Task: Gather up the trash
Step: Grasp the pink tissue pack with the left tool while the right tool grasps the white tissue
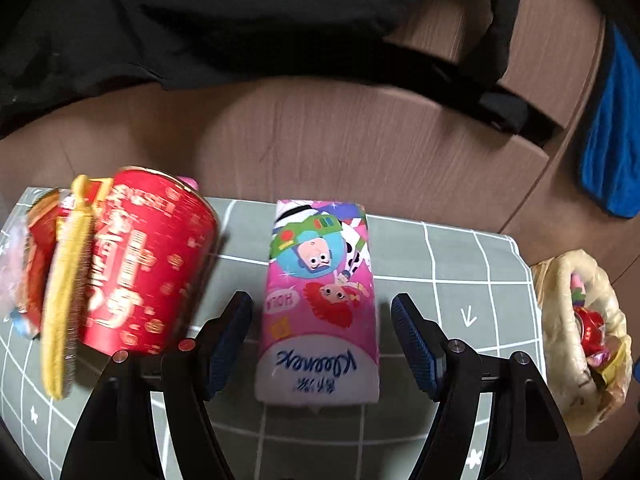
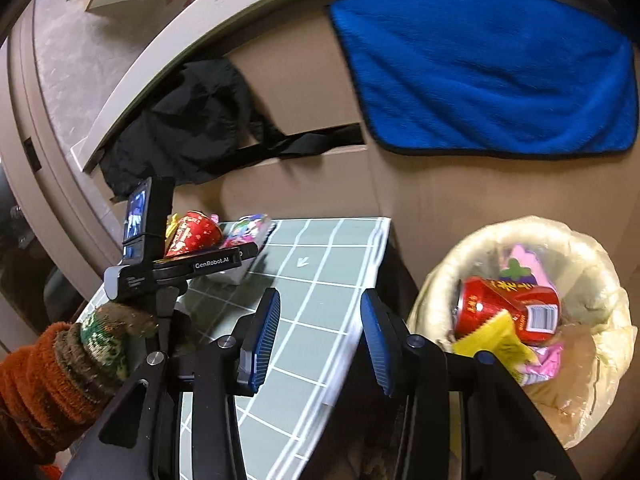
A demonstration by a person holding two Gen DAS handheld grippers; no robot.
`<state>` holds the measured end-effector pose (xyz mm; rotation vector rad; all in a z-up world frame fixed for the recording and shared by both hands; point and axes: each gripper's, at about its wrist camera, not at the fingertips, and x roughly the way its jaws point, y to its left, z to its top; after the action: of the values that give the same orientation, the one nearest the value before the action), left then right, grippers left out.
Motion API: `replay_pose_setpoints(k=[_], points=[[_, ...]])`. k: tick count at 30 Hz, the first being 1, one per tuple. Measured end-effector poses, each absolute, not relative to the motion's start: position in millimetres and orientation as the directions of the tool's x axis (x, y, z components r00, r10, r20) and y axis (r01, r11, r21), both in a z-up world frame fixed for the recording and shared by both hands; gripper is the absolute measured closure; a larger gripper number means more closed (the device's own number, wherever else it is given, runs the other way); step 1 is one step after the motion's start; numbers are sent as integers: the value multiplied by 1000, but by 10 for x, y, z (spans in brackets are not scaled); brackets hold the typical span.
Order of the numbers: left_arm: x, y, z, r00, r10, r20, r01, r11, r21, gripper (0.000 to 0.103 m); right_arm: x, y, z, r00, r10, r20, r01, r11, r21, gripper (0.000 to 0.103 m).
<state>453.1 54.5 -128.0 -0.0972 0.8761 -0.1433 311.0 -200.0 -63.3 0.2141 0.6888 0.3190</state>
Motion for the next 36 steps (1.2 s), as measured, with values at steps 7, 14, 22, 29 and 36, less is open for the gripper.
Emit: replay_pose_setpoints(k=[7,14,22,29,36], points=[[4514,636,-1234,590,-173,-788,48,983,-179,55,3129,-2045,-680,718,363,-594,-211,926,312,63],[3746,1158,-746,682,-309,-663,110,940,-324,57,3105,-1641,-588,691,406,-598,-293,914,282,63],[2754,2173,-475,779,-166,-604,-12,960,-279,57,3120,-721,-608,574,509,-641,-484,843,235,63],[2186,2785,-666,799,-84,-596,-124,946,-300,57,3169,93,-815,494,510,-704,-609,781,138,63],[2051,2948,-874,783,-107,-613,-147,926,-348,57,3440,270,-1124,482,412,-773,-542,834,107,64]])
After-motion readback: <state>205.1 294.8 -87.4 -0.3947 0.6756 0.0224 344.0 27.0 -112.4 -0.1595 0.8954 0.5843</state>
